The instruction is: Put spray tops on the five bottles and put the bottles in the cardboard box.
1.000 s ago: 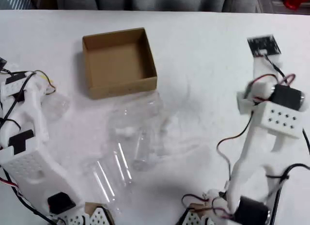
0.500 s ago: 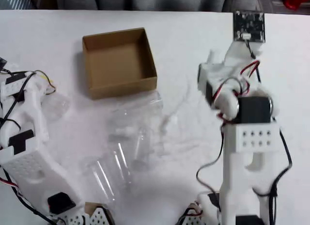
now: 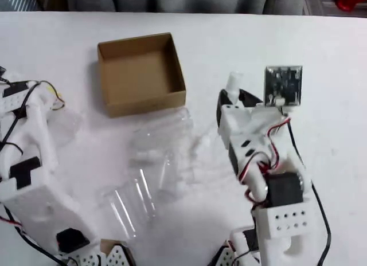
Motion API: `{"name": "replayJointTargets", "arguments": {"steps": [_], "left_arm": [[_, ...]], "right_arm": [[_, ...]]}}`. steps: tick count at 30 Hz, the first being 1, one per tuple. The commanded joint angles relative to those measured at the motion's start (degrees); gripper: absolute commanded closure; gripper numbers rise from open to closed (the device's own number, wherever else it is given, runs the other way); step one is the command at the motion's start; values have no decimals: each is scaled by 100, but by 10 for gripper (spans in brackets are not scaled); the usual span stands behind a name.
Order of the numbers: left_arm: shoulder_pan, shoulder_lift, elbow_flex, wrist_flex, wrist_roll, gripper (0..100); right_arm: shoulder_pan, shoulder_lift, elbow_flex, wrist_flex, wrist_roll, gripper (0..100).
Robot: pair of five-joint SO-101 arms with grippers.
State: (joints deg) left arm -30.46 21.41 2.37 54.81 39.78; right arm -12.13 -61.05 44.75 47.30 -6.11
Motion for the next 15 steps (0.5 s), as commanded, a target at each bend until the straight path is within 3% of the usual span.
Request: {"name": "replayJointTargets", "arguments": {"steps": [1, 10, 15], "left_arm": [[119, -884, 149, 88, -79, 976], [734, -3011, 1354, 88, -88, 977], [1191, -4690, 2259, 35, -765, 977]], "right_arm": [[-224, -523, 492, -840, -18, 981], [-840, -681, 659, -813, -53, 982], [-1147, -699, 800, -866, -62, 982]]}}
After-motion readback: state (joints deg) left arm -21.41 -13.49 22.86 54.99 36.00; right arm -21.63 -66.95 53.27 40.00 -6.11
